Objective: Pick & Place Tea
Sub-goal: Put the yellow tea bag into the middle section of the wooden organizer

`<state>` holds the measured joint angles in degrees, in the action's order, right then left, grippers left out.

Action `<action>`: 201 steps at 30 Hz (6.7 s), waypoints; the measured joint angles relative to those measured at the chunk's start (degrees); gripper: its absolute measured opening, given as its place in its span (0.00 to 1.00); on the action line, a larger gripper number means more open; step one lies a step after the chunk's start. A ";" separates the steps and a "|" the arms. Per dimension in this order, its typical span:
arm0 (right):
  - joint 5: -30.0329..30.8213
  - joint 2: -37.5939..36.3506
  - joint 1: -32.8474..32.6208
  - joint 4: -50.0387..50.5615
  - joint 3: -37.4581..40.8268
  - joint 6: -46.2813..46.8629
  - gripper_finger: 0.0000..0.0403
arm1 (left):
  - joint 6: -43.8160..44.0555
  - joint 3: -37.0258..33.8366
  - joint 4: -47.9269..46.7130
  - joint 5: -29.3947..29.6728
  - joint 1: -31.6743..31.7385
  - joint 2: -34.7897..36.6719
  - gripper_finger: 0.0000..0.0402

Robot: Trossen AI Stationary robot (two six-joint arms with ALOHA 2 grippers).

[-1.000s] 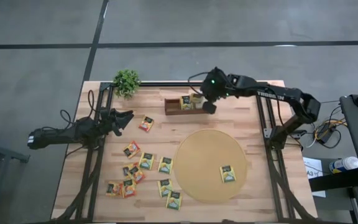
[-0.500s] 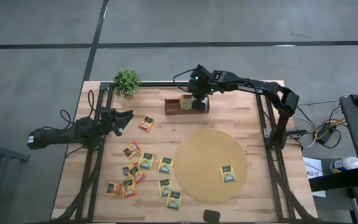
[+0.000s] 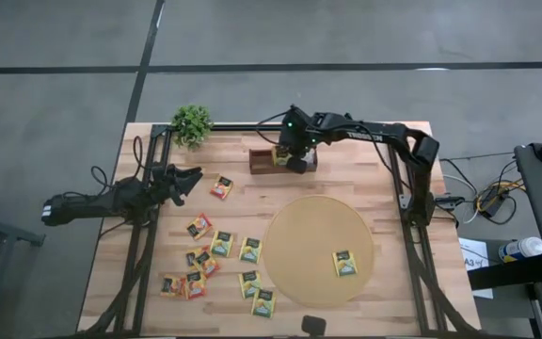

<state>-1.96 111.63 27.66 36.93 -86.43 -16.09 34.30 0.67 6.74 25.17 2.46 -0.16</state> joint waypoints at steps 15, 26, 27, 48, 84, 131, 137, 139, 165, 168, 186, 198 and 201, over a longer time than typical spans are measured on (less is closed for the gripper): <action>0.52 2.56 0.26 -0.27 -0.24 1.78 0.02 | 0.00 0.00 0.07 0.00 0.02 0.01 0.43; -1.36 -0.63 0.94 0.59 -0.24 -3.63 0.25 | 0.00 0.00 0.08 0.00 0.00 0.00 0.43; -1.31 -0.63 0.94 0.69 -0.24 -3.62 0.28 | 0.00 0.00 0.04 0.00 0.01 0.02 0.43; -8.33 -14.07 -2.36 26.59 -1.15 -7.56 0.53 | 0.00 0.00 0.07 0.00 0.00 0.01 0.43; -13.07 -43.21 -37.97 6.35 46.04 42.16 0.50 | 0.00 0.00 0.02 0.00 0.00 0.00 0.43; -9.64 -37.43 -46.64 -17.72 59.63 59.05 0.50 | 0.00 0.00 0.04 0.00 0.00 0.01 0.43; -8.79 -31.92 -46.67 -17.94 57.33 59.69 0.50 | 0.00 0.00 0.04 0.00 0.00 0.02 0.43; -7.27 -30.95 -46.75 -17.01 56.61 60.36 0.48 | 0.01 0.00 0.02 0.00 0.00 0.00 0.43; -1.12 -37.12 -46.64 -16.70 55.52 55.18 0.41 | 0.02 0.00 0.04 0.00 0.02 0.01 0.43; -3.22 -36.77 -46.64 -16.81 55.52 54.86 0.47 | 0.01 0.00 0.03 0.00 0.00 0.00 0.43; -4.70 -29.78 -46.65 -17.31 53.77 56.52 0.53 | 0.01 0.00 0.02 0.00 0.00 0.00 0.43; -4.02 -31.00 -46.66 -15.79 53.25 55.90 0.50 | 0.00 0.00 0.04 0.00 0.01 0.01 0.43; -3.81 -31.46 -46.64 -15.66 52.65 55.32 0.50 | 0.02 0.00 0.07 0.00 0.00 0.00 0.43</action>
<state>-5.77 80.17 -18.98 21.27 -33.79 39.23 34.33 0.67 6.81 25.17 2.46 -0.16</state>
